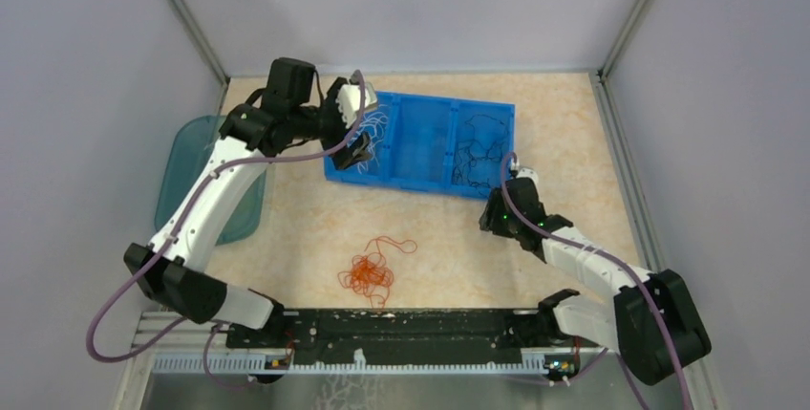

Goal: Untangle the cables

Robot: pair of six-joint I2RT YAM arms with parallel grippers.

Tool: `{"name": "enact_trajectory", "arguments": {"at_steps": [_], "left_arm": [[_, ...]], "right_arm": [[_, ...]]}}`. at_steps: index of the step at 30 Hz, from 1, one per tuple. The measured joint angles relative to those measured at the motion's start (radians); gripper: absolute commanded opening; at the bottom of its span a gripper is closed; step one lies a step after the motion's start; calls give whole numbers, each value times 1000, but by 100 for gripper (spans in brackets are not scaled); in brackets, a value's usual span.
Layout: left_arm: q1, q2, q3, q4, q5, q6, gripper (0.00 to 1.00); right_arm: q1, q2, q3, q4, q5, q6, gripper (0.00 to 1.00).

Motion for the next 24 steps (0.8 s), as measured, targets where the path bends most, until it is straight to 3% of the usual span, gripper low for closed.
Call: {"name": "enact_trajectory", "arguments": {"at_steps": [11,16,20,24], "left_arm": [[1,-99,-34,6,-7,8,100],[1,-122,-43,21,-7,8,100],[1,-130,-58,26,-6,7,100],[1,-130,-61,29,-6,4,100]], "right_arm": [[1,139,20,72,23,-31,1],[1,47,72,19,45,-59,0],[1,-39,211,-24,65,-99,0],[1,-18,338,-6,76,-144,0]]}}
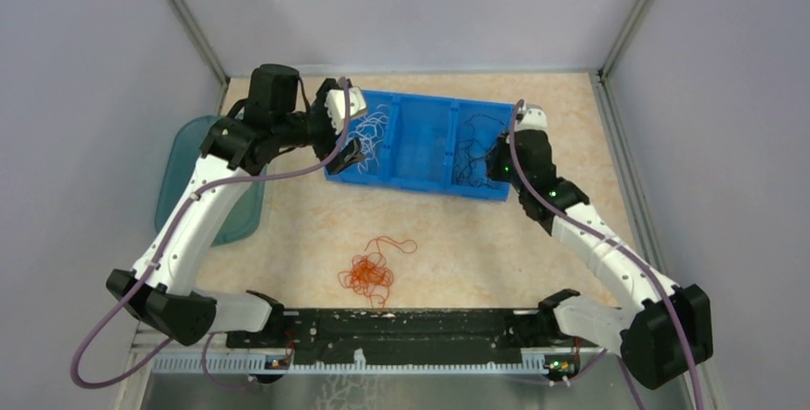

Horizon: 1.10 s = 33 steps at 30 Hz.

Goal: Untangle the cables

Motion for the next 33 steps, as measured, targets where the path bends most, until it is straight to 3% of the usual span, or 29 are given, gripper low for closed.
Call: {"name": "enact_trajectory", "arguments": {"at_steps": [16,22,26,33], "left_arm": [[0,-88,-67,6,-1,-7,100],[0,-118,-110,6,-2,-7,100],[0,-124,-131,2,-3,-6,100],[0,-137,-131,2,-2,-6,100]], "right_arm": [[-94,615,375,73,-76,-101,1],[-94,744,431,74,-63,-129,25],[-88,775,489,6,-51,-147,49],[-53,700,631,-95,-23,-183,64]]}}
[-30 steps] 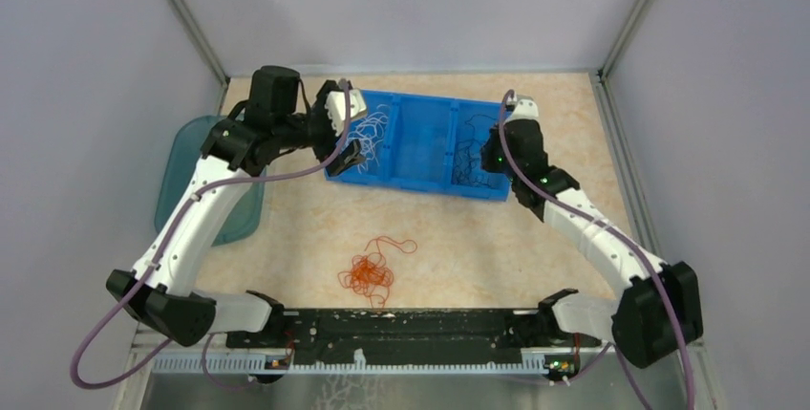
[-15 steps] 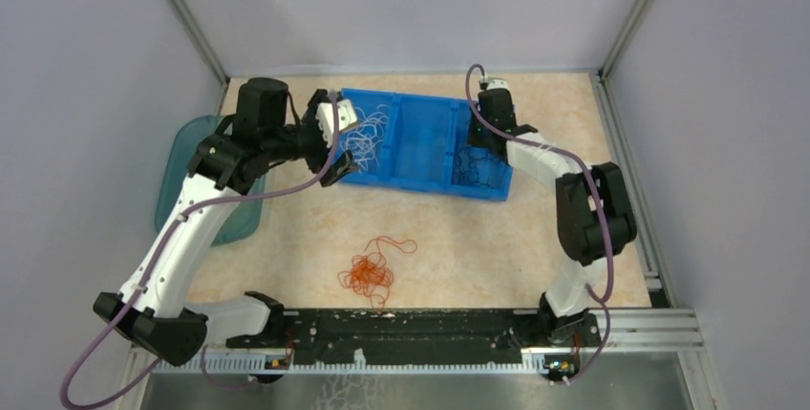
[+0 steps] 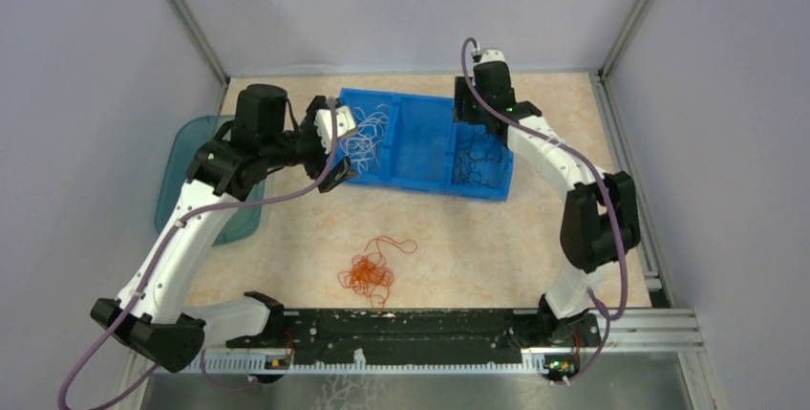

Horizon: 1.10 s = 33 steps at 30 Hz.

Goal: Untangle the cables

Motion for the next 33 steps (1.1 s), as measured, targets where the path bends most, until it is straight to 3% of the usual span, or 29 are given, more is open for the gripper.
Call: {"name": "enact_trajectory", "arguments": {"at_steps": [6,14,20,33], "left_arm": [[0,-23,-26,5,4,7,100],[5,-108,-155,-6,4,81,100],[11,-159,-221,-8,-3,108,100],[11,-208,-229,-10,-5,146,100]], "right_arm": [[93,-235,-64,10,13,-37,70],[403,-531,-508,200,-136,-95,66],[464,-488,-687,200,-309,-102,61],[470,-190,-647,203,-473,-83,54]]}}
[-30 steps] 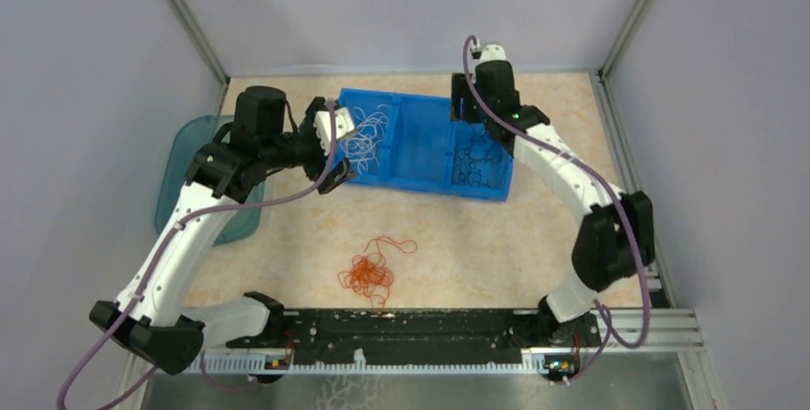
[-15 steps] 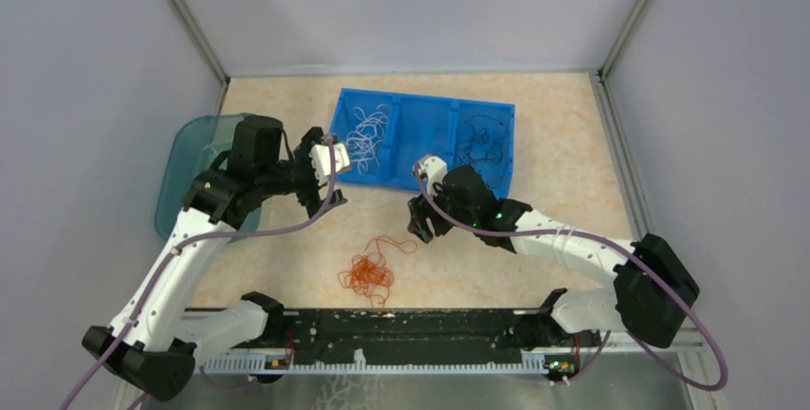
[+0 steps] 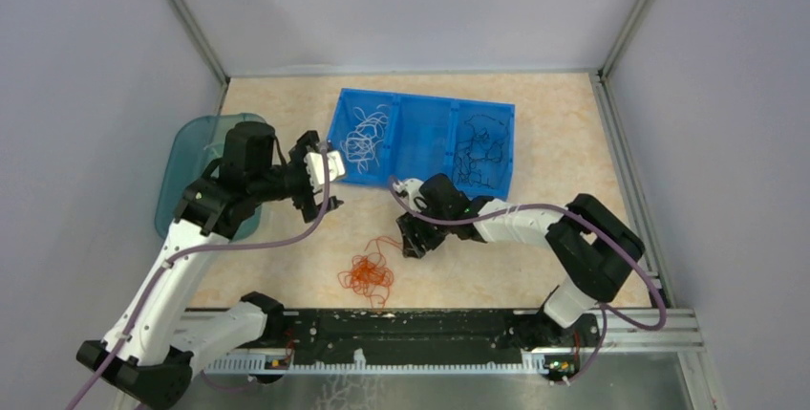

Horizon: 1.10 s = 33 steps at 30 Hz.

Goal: Untangle the cables

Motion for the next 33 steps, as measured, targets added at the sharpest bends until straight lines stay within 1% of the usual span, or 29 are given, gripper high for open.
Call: {"name": "enact_trajectory", "arguments": {"at_steps": [7,8,10,12,14,17,20,21,23,24,25,26,30,33], "left_arm": [[0,-27,-11,0,0,12,100],[0,-29,-13,0,0,14,100],[0,-31,-16,0,1,18,100],[0,-34,-20,0,2,23,100],[0,-38,-26,0,2,25,100],[0,-50,-36,0,3,25,100],[0,-68,-51,1,8,25,100],[0,-74,-55,1,10,25,100],[0,-85,-62,1,14,25,100],[0,-89,-65,0,18,25,100],[0,-93,-67,1,21,25,100],[0,-97,-69,0,24,25,100],[0,-106,-71,0,29,27,100],[0,-107,-71,0,30,32,100]], "right_arm": [[0,44,14,54,-26,44,42],[0,44,14,64,-26,55,40],[-1,44,14,84,-26,73,29],[-2,44,14,104,-25,93,15],[-5,44,14,120,-23,108,4],[-9,44,16,133,-21,131,0],[-9,42,25,129,-27,133,0],[-9,40,28,128,-29,133,1],[-9,27,36,118,-32,132,33],[-9,17,43,103,-33,131,40],[-9,7,56,77,-27,124,45],[-9,2,70,55,-18,125,48],[-16,-11,96,-8,27,141,55],[-23,-11,73,-27,40,195,56]]}}
